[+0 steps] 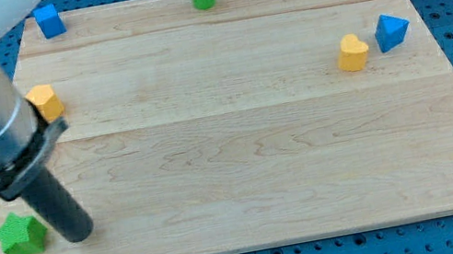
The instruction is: Move the red star to the bottom center of the board
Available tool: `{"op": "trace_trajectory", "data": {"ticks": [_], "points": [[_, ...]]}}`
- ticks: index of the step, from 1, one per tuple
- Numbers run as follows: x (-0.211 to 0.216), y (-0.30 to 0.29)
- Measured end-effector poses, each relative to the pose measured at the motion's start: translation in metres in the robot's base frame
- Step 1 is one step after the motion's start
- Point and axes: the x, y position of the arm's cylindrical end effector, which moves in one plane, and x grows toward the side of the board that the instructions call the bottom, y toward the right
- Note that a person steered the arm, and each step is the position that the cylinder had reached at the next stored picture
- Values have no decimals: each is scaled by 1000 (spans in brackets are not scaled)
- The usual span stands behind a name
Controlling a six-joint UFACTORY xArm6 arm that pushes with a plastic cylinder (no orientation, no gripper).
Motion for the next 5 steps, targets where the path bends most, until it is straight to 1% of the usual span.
{"op": "trace_trajectory", "data": {"ticks": [1, 5], "points": [[-1, 8], [-1, 0]]}}
